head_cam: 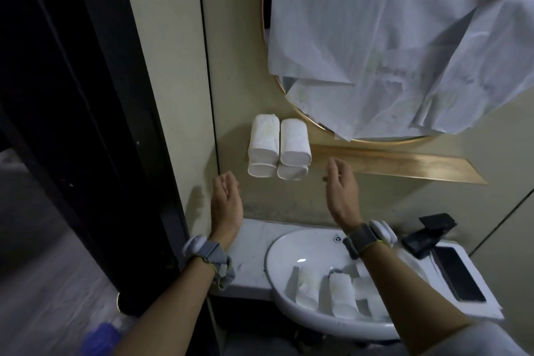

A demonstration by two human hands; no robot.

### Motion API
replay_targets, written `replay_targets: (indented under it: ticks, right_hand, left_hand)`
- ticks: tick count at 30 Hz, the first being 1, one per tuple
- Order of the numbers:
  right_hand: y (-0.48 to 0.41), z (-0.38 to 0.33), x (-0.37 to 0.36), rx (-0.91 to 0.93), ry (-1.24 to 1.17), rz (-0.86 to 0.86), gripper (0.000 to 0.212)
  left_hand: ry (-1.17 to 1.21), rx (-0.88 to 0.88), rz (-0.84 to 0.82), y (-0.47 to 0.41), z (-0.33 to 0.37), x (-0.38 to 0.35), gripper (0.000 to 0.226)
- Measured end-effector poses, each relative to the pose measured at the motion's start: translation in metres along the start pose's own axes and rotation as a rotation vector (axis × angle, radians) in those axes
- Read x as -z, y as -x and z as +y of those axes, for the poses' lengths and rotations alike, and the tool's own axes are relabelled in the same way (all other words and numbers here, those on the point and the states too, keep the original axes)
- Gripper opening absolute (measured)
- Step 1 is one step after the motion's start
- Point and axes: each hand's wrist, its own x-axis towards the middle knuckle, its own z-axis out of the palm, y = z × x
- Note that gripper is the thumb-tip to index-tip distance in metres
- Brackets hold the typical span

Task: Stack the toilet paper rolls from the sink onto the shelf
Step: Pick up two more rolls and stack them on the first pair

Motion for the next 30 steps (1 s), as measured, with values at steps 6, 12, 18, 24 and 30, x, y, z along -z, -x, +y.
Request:
replay_targets:
  ticks: [6,12,18,24,30]
  right_hand:
    - [0.068,0.096,0.039,-0.283,0.059,0.031,0.027]
    - [0.116,0.175,0.078,-0.547,0.238,-0.092,0.038]
    - [0.099,0.207,0.108,-0.667,0.321,-0.207,0.043]
    - [0.040,0.281,0.082,-0.722,0.430,-0.639,0.051]
    - [0.066,0.277,0.012,-0.638,0.600,-0.822,0.081]
  left_hand:
    - [-0.351,0.227,-0.337,0.036,-0.089,-0.038,0.023]
    - [-0.534,0.379,-0.678,0.079,-0.137,-0.106,0.048]
    - [-0.805,0.482,-0.689,0.074,-0.196,-0.169,0.087]
    - [-0.990,0.790,-0.474,0.072,-0.260,-0.188,0.113]
    - [-0.728,0.914,-0.347,0.062,-0.239,-0.125,0.110]
